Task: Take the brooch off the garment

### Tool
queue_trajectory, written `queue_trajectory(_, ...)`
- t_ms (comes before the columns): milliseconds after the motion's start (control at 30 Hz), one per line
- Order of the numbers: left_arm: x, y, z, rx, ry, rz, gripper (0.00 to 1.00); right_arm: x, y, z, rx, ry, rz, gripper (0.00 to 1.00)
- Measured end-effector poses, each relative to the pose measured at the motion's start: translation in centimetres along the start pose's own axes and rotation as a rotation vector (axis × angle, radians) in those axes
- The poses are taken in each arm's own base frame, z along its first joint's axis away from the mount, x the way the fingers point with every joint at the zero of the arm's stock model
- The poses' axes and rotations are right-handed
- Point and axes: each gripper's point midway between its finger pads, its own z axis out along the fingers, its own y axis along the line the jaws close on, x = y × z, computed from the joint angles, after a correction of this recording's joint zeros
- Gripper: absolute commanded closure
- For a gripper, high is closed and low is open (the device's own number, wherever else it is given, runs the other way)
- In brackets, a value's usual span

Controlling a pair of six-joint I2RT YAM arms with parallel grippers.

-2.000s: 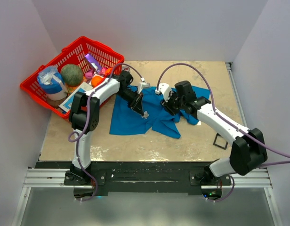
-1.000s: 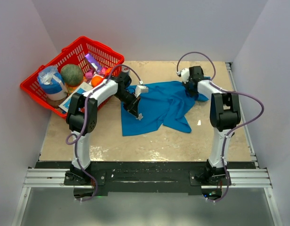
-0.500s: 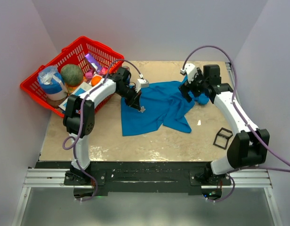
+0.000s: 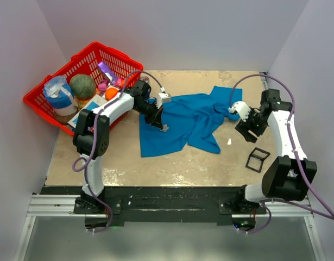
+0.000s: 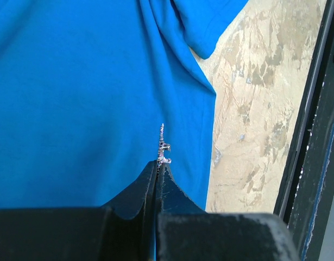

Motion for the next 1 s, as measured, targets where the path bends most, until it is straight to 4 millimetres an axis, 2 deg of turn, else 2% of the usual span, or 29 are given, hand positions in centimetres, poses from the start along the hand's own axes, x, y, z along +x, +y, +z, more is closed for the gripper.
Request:
queue_trajectory(133, -0.2, -0.3, 0.2, 0.014, -0.008, 0.000, 1.00, 4.1, 0.2, -1.2, -0.059, 0.085, -0.060, 0.32)
queue_trajectory(267, -0.4, -0.4, 0.3, 0.018, -0.012, 0.007, 1.00, 7.3, 0.0, -2.1, -0.087, 0.154, -0.096, 0.33)
queue_trajectory(367, -0.7, -0.4, 0.4, 0.015, -0.020, 0.011, 1.00, 9.0, 0.0, -1.9, -0.101, 0.206, -0.143, 0.34)
queue_trajectory(500, -0.7, -0.4, 0.7, 0.015, -0.025, 0.015, 1.00, 9.8, 0.2, -1.3, -0.132, 0.234, -0.191, 0.37)
queue_trajectory(600, 0.0, -1.0, 1.6, 0.024, -0.001, 0.020, 1.00, 10.0, 0.2, -0.4, -0.169, 0.239, -0.202, 0.40)
queue_trajectory(833, 1.9, -4.7, 4.3, 0.076, 0.087, 0.069, 1.00, 10.3, -0.4, 1.4, -0.188, 0.240, -0.211, 0.41)
queue_trajectory(1000, 1.6, -5.3, 4.0, 0.072, 0.081, 0.087, 1.00, 10.1, -1.4, 1.8, -0.149, 0.231, -0.225, 0.43)
